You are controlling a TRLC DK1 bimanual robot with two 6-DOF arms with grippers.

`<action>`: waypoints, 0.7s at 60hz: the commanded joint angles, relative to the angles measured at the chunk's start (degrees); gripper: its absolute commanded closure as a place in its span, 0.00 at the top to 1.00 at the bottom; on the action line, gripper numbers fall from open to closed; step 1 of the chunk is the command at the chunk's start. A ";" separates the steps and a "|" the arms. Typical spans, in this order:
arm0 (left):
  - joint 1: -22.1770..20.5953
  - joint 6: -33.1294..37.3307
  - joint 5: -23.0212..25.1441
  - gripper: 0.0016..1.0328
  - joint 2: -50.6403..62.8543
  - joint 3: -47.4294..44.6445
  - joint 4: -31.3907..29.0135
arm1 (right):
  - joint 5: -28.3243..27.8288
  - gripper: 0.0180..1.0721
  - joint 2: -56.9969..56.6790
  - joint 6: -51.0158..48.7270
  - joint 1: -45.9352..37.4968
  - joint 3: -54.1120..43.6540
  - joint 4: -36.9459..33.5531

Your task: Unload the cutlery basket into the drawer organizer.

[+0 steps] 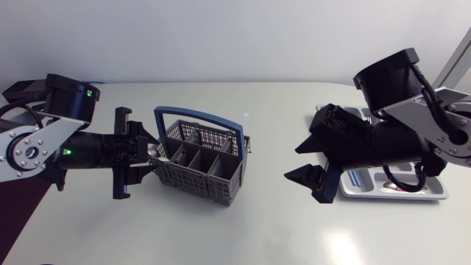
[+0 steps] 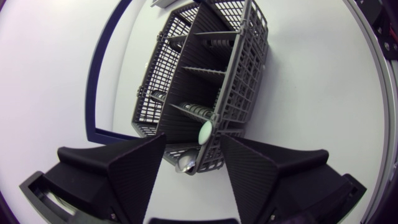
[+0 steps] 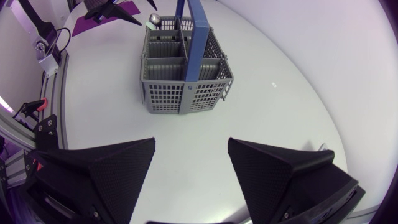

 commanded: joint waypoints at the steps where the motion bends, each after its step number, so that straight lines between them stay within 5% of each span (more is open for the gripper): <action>1: 0.33 2.51 0.18 0.57 1.15 1.85 0.65 | 0.53 0.80 0.73 1.20 0.80 -1.58 0.50; 42: -0.55 5.76 -1.13 0.49 4.84 2.20 3.11 | 0.62 0.80 1.26 2.16 2.91 -2.63 1.56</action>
